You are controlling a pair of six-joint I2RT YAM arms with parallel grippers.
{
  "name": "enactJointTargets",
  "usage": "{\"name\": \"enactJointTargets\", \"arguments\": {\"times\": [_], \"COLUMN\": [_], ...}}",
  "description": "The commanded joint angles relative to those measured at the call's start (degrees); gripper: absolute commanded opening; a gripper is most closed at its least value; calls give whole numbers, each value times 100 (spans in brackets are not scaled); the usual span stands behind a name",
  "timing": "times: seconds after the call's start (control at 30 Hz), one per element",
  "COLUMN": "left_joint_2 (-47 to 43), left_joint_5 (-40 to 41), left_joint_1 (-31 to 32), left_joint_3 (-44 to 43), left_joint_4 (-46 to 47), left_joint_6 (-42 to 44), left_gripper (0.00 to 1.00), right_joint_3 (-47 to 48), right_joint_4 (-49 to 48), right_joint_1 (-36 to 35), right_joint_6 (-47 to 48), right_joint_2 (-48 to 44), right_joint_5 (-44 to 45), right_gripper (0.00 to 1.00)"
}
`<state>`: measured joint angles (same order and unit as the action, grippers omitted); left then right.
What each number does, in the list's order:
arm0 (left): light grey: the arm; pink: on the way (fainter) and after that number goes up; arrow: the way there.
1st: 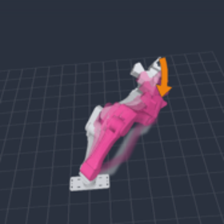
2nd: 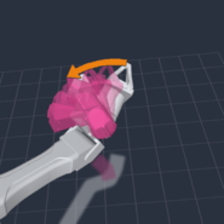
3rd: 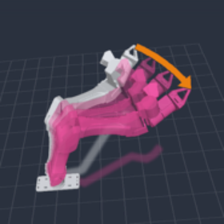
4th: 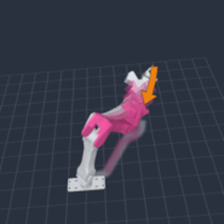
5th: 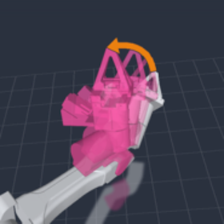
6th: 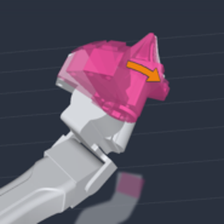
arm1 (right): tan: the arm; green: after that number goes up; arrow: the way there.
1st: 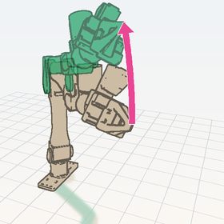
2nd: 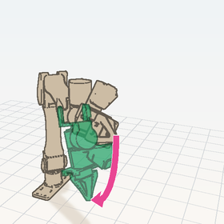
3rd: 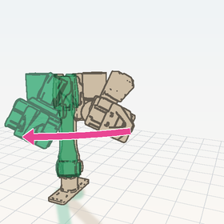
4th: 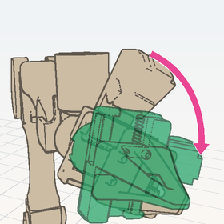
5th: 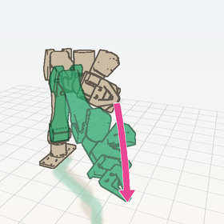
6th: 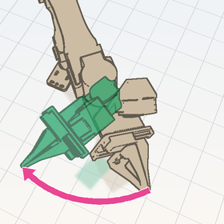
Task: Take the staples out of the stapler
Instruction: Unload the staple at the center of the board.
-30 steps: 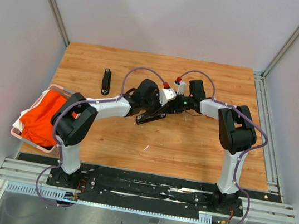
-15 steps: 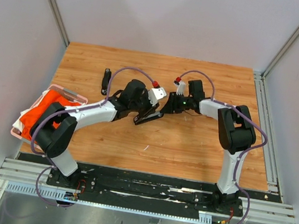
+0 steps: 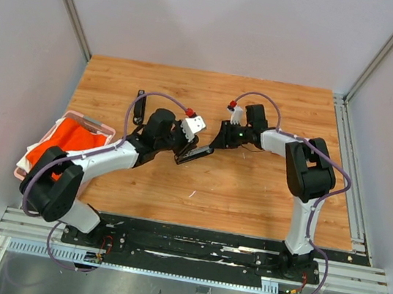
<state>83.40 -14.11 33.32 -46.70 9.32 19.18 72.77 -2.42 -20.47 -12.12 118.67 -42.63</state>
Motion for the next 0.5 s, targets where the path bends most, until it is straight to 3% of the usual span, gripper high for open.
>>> {"name": "enactJointTargets", "arguments": {"times": [0.0,0.47], "left_joint_2": [-272,-1209], "left_joint_5": [442,927], "left_joint_1": [-268,-563], "left_joint_3": [236,855], "left_joint_4": [-307,-870], "left_joint_6": [292,618], "left_gripper": [0,0], "right_joint_3": [-74,-61], "right_joint_4": [626,694], "right_joint_1": [-4,-8], "right_joint_6": [333,296], "right_joint_2": [352,324], "right_joint_5": [1322,1618], "right_gripper": [33,33]}}
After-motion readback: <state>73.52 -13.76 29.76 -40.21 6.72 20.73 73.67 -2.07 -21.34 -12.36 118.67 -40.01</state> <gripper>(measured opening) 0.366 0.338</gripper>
